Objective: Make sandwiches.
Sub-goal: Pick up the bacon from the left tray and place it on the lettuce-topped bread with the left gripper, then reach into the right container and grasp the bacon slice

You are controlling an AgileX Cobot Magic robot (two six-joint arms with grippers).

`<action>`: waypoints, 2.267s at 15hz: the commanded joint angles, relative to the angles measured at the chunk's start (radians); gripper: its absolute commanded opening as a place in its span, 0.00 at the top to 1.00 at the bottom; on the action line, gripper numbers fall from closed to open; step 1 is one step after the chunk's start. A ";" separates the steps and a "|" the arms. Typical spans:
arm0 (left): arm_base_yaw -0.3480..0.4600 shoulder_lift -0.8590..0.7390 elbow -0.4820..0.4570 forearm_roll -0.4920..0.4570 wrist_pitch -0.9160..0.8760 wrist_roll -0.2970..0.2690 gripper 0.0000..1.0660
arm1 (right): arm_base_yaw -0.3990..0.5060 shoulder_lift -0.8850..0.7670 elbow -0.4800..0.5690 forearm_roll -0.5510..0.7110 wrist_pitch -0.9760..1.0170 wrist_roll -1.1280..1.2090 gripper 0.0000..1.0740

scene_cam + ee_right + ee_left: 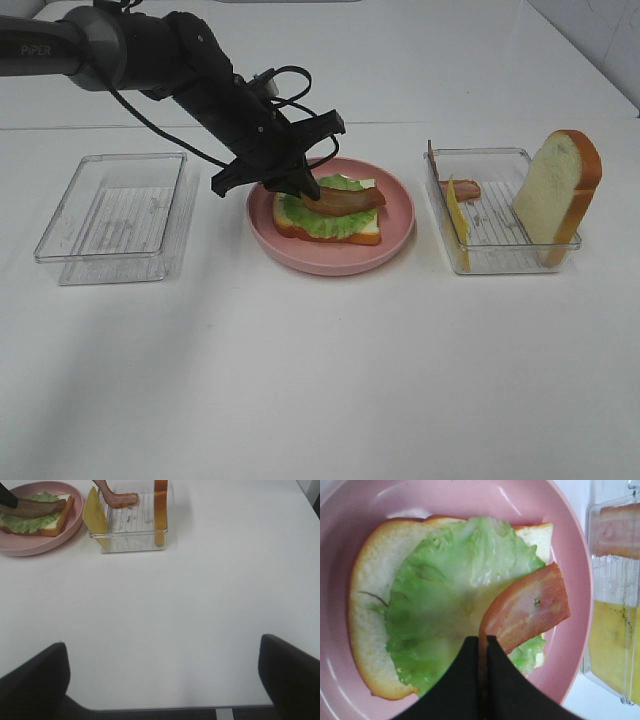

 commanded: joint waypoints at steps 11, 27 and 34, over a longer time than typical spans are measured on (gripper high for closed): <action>-0.003 -0.102 -0.063 0.202 0.109 0.043 0.13 | -0.005 -0.031 0.001 0.003 -0.009 -0.008 0.08; 0.091 -0.608 0.378 0.672 0.505 0.044 0.13 | -0.005 -0.031 0.001 0.005 -0.009 -0.008 0.08; 0.290 -1.120 0.888 0.653 0.373 0.040 0.13 | -0.005 -0.031 0.001 0.005 -0.009 -0.008 0.08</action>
